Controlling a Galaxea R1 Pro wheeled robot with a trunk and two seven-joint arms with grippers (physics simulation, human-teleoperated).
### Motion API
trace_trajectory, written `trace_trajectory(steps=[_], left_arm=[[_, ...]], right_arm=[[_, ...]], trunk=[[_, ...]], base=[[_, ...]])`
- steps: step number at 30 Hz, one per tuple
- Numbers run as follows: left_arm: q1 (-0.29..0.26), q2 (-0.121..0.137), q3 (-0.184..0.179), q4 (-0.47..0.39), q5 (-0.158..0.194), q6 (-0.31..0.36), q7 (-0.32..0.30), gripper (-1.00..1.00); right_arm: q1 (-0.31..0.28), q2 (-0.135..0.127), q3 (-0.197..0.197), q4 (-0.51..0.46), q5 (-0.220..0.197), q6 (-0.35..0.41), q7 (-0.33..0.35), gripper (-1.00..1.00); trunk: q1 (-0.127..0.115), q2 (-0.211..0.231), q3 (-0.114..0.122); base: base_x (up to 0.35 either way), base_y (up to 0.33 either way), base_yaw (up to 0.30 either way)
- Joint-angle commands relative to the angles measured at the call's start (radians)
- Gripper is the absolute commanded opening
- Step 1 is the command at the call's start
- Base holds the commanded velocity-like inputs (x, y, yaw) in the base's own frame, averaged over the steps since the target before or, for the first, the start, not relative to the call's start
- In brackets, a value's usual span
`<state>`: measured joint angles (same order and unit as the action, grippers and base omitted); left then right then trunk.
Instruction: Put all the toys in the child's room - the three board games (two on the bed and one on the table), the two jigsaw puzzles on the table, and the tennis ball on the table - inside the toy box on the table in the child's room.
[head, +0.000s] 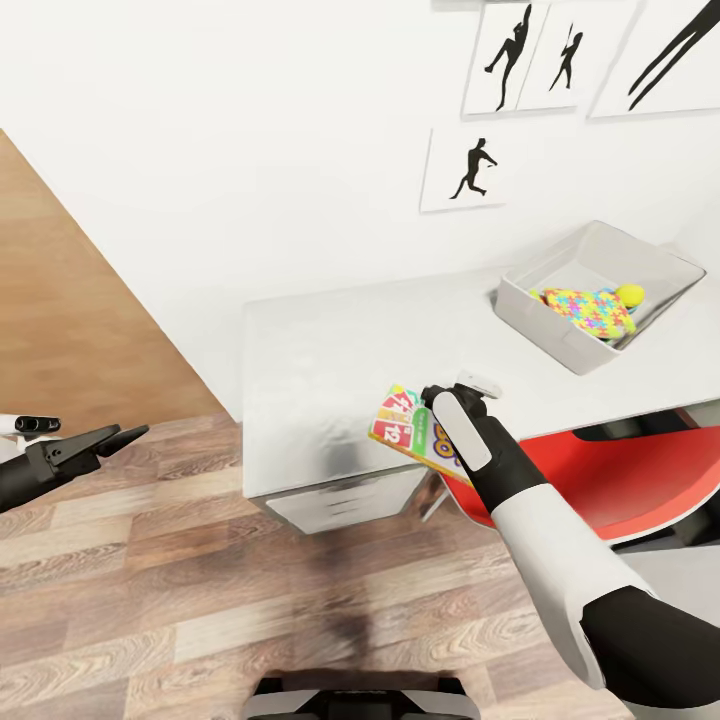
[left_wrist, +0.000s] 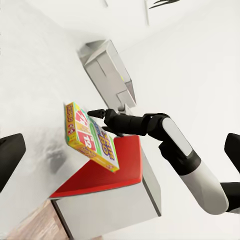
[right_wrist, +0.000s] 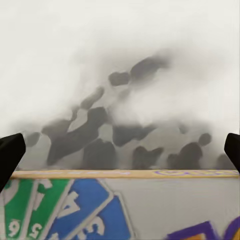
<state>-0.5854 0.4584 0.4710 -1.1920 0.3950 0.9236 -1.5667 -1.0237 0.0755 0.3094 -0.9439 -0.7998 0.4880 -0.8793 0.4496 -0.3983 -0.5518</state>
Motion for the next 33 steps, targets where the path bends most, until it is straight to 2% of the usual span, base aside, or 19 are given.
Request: trace_trajectory(steps=[1, 19, 27, 33], left_arm=[[-0.001, 0.000, 0.000, 0.000, -0.001, 0.011, -0.004, 1.00], [-0.001, 0.000, 0.000, 0.000, -0.001, 0.011, -0.004, 1.00], [-0.001, 0.000, 0.000, 0.000, -0.001, 0.011, -0.004, 1.00], [-0.001, 0.000, 0.000, 0.000, -0.001, 0.011, -0.004, 1.00]], right_arm=[[-0.001, 0.000, 0.002, -0.001, -0.006, 0.004, -0.007, 1.00], [-0.001, 0.000, 0.002, -0.010, -0.003, 0.002, -0.013, 1.00], [-0.001, -0.004, 0.002, -0.114, -0.001, 0.006, -0.029, 1.00], [0.000, -0.004, 0.002, -0.206, -0.002, 0.051, -0.101, 1.00]], trunk=[[0.000, -0.002, -0.001], [0.000, -0.002, -0.001], [0.000, -0.002, -0.001], [0.000, -0.002, -0.001]], base=[[-0.064, 0.076, 0.000], [-0.012, 0.032, 0.000], [0.000, 0.000, 0.000], [0.000, 0.000, 0.000]])
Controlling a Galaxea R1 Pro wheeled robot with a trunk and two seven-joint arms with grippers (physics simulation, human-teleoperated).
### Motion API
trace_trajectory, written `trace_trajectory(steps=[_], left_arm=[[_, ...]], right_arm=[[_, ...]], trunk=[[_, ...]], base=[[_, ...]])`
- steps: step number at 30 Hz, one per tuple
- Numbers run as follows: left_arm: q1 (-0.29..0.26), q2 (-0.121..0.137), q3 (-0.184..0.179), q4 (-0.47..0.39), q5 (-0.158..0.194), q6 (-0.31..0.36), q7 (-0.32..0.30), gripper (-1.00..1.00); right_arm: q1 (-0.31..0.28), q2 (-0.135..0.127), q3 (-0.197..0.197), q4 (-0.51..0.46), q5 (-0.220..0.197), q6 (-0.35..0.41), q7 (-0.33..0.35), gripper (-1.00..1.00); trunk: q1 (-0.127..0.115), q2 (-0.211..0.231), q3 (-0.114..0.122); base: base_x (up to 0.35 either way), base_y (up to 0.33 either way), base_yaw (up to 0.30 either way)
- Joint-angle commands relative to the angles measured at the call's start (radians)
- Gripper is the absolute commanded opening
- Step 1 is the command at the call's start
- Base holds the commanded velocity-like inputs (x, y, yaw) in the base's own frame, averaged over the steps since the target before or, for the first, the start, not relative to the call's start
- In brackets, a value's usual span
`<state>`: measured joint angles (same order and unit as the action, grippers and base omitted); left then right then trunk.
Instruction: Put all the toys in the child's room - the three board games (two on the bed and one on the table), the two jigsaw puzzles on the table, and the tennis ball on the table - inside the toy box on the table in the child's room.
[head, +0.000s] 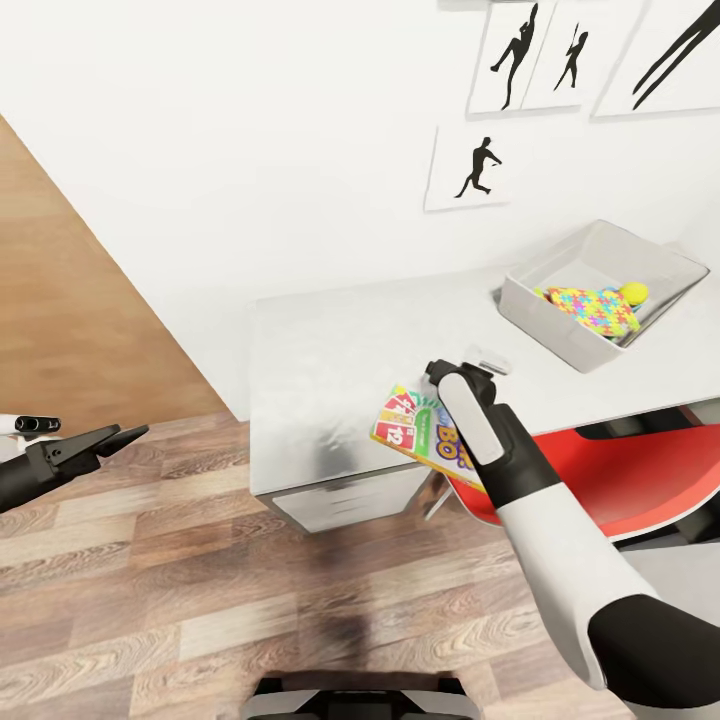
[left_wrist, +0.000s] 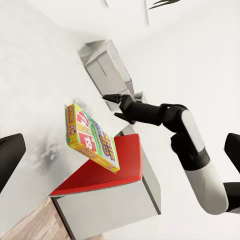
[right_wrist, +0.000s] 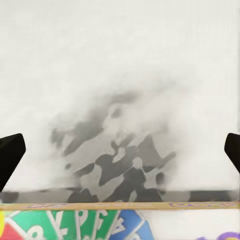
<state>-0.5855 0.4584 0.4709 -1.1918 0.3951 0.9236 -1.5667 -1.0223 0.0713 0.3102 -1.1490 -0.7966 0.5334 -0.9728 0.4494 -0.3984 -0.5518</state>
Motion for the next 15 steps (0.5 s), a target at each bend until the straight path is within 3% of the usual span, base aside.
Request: trace_trajectory(steps=[1, 15], left_arm=[[-0.001, 0.000, 0.000, 0.000, -0.001, 0.011, -0.004, 1.00], [-0.001, 0.000, 0.000, 0.000, -0.001, 0.011, -0.004, 1.00]], right_arm=[[0.000, 0.000, 0.001, -0.014, -0.005, 0.012, -0.014, 1.00], [0.013, 0.001, 0.004, -0.278, -0.009, 0.140, -0.075, 1.00]], trunk=[[0.001, -0.002, -0.001], [0.001, -0.002, -0.001]], base=[[0.000, 0.000, 0.000], [0.000, 0.000, 0.000]])
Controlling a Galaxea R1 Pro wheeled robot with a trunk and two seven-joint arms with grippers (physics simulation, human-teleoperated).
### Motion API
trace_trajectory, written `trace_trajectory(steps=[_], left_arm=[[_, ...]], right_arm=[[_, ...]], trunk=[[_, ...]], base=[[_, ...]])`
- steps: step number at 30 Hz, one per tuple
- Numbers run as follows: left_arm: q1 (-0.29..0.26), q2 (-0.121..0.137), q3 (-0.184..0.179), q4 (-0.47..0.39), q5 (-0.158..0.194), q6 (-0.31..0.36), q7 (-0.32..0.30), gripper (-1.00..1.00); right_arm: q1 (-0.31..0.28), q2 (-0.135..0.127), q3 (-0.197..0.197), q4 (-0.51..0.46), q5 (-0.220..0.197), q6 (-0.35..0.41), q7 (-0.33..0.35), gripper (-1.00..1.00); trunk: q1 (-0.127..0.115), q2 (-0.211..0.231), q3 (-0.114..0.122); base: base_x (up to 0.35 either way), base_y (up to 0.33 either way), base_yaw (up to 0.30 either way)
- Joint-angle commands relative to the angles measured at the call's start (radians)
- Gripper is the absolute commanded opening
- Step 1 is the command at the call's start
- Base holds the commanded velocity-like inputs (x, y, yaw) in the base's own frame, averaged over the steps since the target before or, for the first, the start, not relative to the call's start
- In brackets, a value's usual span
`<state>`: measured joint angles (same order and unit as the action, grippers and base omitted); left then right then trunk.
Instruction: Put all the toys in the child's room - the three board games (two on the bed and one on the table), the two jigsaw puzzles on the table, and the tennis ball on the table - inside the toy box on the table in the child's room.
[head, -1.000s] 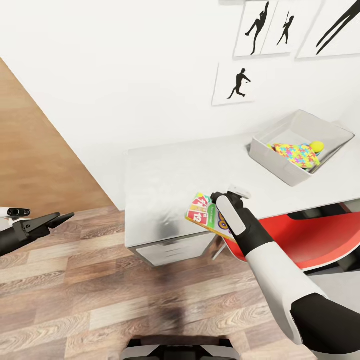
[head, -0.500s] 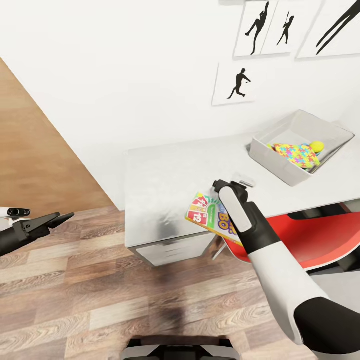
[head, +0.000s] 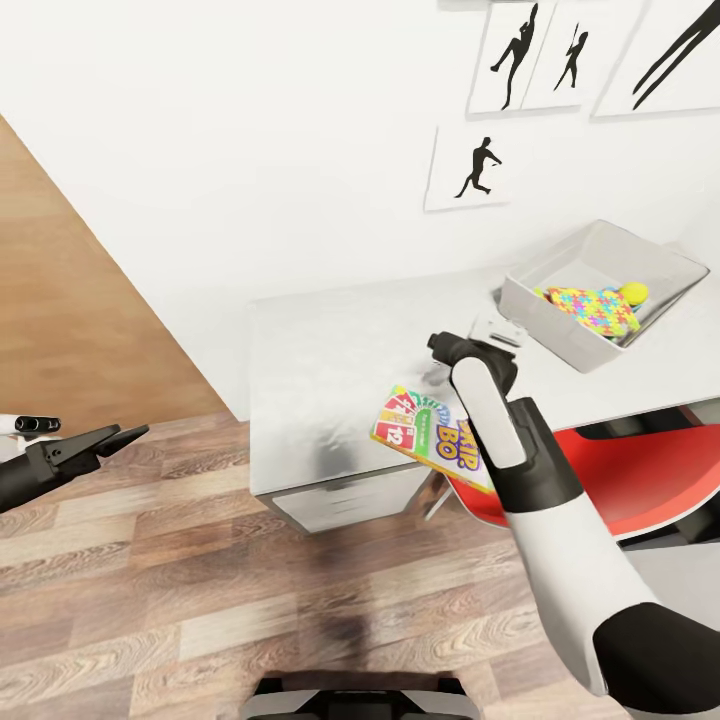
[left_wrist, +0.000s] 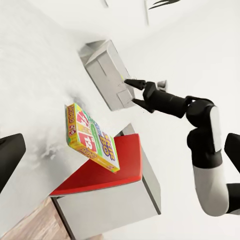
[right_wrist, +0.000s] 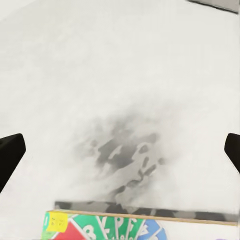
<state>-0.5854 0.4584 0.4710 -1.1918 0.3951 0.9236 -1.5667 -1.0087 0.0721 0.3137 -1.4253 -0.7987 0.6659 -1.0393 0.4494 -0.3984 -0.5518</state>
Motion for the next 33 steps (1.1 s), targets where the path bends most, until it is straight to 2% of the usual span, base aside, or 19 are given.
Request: trace_trajectory(steps=[1, 6, 10, 16, 19, 23, 27, 33], left_arm=[[-0.001, 0.000, 0.000, 0.000, -0.001, 0.011, -0.004, 1.00], [-0.001, 0.000, 0.000, 0.000, -0.001, 0.011, -0.004, 1.00], [-0.001, 0.000, 0.000, 0.001, -0.001, 0.011, -0.004, 1.00], [-0.001, 0.001, 0.001, 0.005, -0.002, 0.011, -0.004, 1.00], [-0.001, 0.001, 0.001, 0.005, -0.002, 0.011, -0.004, 1.00], [-0.001, 0.001, 0.001, 0.006, -0.002, 0.011, -0.004, 1.00], [-0.001, 0.002, 0.001, 0.005, -0.002, 0.011, -0.004, 1.00], [-0.001, 0.002, 0.001, 0.005, -0.002, 0.011, -0.004, 1.00]], right_arm=[[-0.001, 0.000, 0.001, -0.017, -0.007, 0.014, -0.011, 1.00], [0.017, 0.002, 0.001, -0.117, -0.013, 0.083, -0.020, 1.00], [0.039, 0.011, 0.001, -0.153, -0.015, 0.118, -0.022, 1.00], [0.099, 0.035, 0.007, -0.163, -0.017, 0.139, -0.022, 1.00], [0.132, 0.060, 0.008, -0.165, -0.017, 0.166, -0.022, 1.00], [0.185, 0.081, 0.010, -0.165, -0.017, 0.179, -0.022, 1.00], [0.233, 0.090, 0.012, -0.165, -0.018, 0.184, -0.022, 1.00], [0.250, 0.093, 0.013, -0.165, -0.019, 0.183, -0.021, 1.00]], trunk=[[0.001, -0.002, -0.001], [0.001, -0.002, -0.001], [0.001, -0.002, -0.001], [0.001, -0.002, -0.001], [0.001, -0.002, -0.001], [0.001, -0.002, 0.003], [0.001, -0.002, 0.009], [0.001, -0.002, 0.018]], base=[[0.000, 0.000, 0.000], [0.000, 0.000, 0.000], [0.000, 0.000, 0.000], [0.000, 0.000, 0.000], [0.000, 0.000, -0.002], [0.000, 0.000, -0.031], [-0.011, 0.000, -0.062], [-0.134, 0.000, -0.072]])
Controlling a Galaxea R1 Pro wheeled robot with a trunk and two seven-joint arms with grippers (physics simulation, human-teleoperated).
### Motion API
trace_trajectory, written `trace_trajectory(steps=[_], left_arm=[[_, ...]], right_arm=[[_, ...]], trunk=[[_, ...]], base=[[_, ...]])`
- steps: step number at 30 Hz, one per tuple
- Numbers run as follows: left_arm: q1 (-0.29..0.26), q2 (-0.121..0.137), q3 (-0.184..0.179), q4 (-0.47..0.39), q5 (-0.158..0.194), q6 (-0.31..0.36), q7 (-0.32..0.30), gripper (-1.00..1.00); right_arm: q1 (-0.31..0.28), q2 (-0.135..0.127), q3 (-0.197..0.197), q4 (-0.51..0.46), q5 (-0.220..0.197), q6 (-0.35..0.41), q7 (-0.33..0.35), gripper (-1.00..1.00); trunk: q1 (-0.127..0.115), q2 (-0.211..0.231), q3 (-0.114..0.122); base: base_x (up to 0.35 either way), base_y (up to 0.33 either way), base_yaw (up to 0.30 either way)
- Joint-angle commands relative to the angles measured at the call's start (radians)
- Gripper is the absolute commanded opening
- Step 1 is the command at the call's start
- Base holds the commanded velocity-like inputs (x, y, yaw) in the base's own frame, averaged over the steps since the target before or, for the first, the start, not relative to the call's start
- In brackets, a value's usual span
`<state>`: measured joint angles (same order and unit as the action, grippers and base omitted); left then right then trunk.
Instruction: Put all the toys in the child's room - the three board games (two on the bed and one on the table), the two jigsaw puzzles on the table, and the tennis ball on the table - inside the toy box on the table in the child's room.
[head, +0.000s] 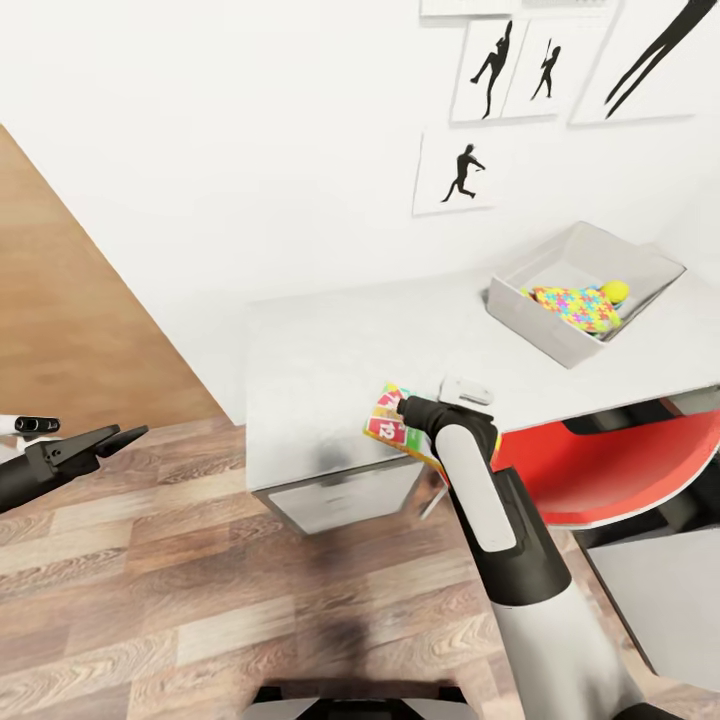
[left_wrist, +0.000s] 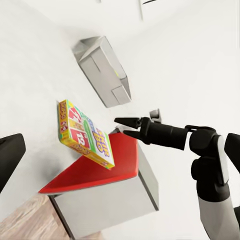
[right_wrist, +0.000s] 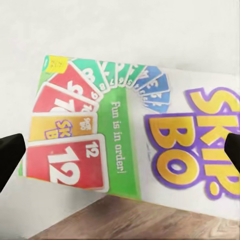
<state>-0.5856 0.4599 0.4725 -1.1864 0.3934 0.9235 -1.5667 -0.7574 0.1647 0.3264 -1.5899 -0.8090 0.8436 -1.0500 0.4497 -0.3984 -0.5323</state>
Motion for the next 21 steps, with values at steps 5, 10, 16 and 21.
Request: trace_trajectory(steps=[5, 10, 16, 21], left_arm=[[0.000, 0.000, 0.000, 0.000, 0.000, 0.011, -0.004, 1.00], [0.000, 0.000, 0.000, 0.000, 0.000, 0.011, -0.004, 1.00], [0.000, 0.000, 0.000, 0.000, -0.001, 0.011, -0.004, 1.00], [0.000, 0.000, 0.002, 0.000, -0.001, 0.011, -0.004, 1.00]], right_arm=[[0.002, 0.002, 0.008, -0.001, -0.009, 0.008, -0.010, 1.00], [0.002, 0.002, 0.018, -0.001, -0.009, 0.009, -0.010, 1.00], [0.003, 0.002, 0.034, -0.001, -0.009, 0.008, -0.010, 1.00], [0.003, 0.003, 0.037, -0.001, -0.010, 0.008, -0.009, 1.00]], trunk=[[0.000, -0.002, 0.007], [0.000, -0.002, 0.014], [0.000, -0.002, 0.024], [0.000, -0.002, 0.032]], base=[[-0.120, 0.000, -0.059], [-0.043, 0.000, -0.018], [-0.111, 0.000, -0.003], [-0.156, 0.000, -0.001]])
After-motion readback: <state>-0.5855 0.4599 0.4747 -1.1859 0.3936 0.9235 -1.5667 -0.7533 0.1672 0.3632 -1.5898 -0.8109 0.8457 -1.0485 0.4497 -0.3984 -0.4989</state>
